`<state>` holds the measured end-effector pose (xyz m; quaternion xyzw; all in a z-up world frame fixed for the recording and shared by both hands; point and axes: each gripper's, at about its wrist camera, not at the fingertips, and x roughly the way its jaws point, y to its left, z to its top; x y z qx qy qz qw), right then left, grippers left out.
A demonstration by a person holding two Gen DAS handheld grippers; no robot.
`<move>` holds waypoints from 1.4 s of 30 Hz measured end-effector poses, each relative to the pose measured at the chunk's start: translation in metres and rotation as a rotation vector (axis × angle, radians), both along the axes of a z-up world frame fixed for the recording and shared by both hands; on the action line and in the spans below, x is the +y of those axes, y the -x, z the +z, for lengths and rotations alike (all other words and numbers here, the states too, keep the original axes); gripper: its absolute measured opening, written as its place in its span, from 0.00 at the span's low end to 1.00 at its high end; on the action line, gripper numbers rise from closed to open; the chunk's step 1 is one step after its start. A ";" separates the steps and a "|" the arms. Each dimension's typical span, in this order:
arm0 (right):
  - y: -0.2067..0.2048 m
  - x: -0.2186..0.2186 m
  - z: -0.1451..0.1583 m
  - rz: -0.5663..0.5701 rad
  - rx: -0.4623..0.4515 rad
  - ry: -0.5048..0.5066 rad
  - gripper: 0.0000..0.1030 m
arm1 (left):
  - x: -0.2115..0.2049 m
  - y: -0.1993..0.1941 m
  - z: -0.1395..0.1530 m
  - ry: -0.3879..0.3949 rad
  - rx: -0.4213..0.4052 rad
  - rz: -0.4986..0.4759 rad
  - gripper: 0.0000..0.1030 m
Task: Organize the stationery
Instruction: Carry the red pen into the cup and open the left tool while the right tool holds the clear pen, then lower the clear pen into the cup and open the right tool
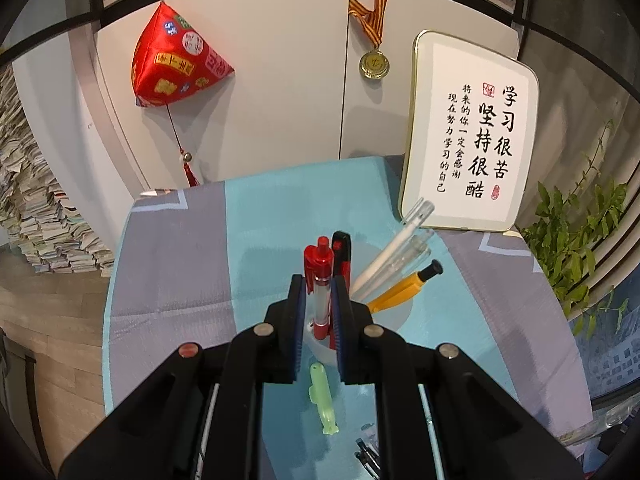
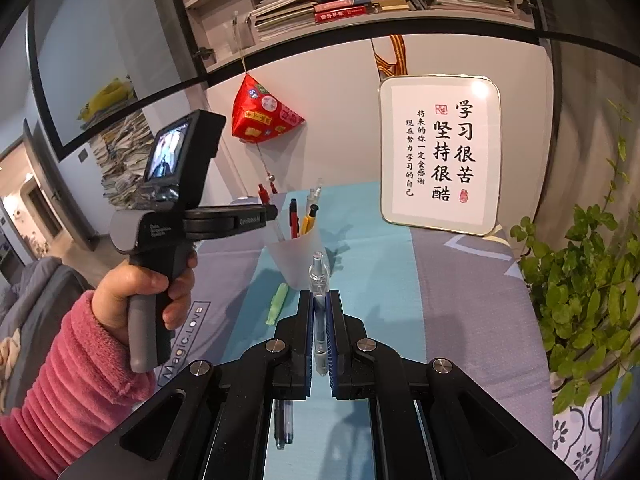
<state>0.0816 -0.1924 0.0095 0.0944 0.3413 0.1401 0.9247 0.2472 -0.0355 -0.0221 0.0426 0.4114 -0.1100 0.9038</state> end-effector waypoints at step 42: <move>-0.107 0.095 0.063 -0.022 -0.160 0.135 0.06 | 0.115 0.145 -0.002 0.147 -0.152 0.111 0.53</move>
